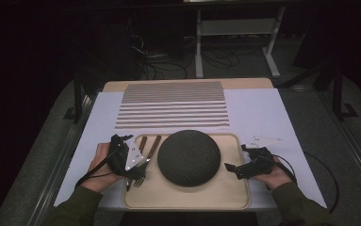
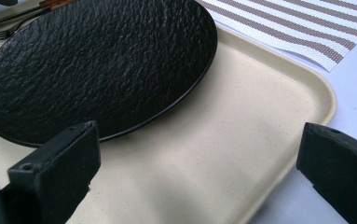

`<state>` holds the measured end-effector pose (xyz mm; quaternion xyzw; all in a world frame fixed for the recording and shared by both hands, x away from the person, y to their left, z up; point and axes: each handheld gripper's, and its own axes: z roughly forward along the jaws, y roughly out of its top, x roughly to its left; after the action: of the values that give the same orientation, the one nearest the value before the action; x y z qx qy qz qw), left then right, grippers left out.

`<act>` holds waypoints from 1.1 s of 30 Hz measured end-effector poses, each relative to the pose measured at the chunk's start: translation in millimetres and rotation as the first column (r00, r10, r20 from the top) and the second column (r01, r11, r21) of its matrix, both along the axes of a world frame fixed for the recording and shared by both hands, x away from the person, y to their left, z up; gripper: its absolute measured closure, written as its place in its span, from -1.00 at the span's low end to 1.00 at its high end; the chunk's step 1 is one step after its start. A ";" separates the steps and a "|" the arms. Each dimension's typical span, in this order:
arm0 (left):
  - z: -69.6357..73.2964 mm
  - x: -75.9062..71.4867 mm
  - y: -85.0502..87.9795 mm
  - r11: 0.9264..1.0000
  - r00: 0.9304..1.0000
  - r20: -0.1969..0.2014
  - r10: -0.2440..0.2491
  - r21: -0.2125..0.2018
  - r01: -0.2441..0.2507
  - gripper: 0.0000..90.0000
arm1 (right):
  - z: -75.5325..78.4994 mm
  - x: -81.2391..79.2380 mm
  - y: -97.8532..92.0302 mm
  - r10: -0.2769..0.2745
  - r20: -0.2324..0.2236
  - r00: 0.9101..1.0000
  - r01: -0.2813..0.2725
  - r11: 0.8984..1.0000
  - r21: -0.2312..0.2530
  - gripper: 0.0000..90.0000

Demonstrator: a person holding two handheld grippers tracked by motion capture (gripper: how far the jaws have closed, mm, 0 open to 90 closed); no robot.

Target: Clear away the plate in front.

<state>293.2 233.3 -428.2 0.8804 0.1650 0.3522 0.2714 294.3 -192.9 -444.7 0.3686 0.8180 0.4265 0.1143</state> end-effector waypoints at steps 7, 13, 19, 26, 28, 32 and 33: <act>1.0 8.7 12.0 0.990 0.993 -0.112 0.048 -0.127 -0.063 -1.00 | 0.1 -0.2 0.1 0.000 0.000 1.000 0.000 1.000 0.000 -1.00; 3.0 15.1 25.0 0.960 0.974 -0.221 0.056 -0.255 -0.113 -1.00 | 0.1 -0.1 0.2 0.001 0.000 1.000 -0.001 1.000 0.000 -1.00; 0.1 18.9 35.6 0.938 0.956 -0.288 0.059 -0.311 -0.152 -1.00 | 0.2 -0.3 0.3 0.003 0.001 1.000 -0.003 1.000 -0.001 -1.00; -4.0 23.9 48.8 0.889 0.929 -0.366 0.054 -0.406 -0.211 -1.00 | 0.3 -0.4 0.4 0.004 0.003 1.000 -0.004 1.000 -0.001 -1.00; -5.2 25.1 51.9 0.879 0.922 -0.384 0.046 -0.423 -0.220 -1.00 | 0.3 -0.4 0.5 0.005 0.003 1.000 -0.005 1.000 -0.002 -1.00; -6.9 25.9 54.0 0.875 0.917 -0.396 0.045 -0.427 -0.227 -1.00 | 0.3 -0.5 0.7 0.008 0.003 1.000 -0.008 1.000 -0.002 -1.00; -7.0 25.9 54.1 0.876 0.917 -0.397 0.044 -0.426 -0.227 -1.00 | 0.3 -0.5 0.7 0.008 0.002 1.000 -0.008 1.000 -0.003 -1.00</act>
<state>319.1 287.3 -435.2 0.8265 0.3554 0.1462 0.4112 293.7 -192.2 -444.4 0.3647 0.8200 0.4262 0.1141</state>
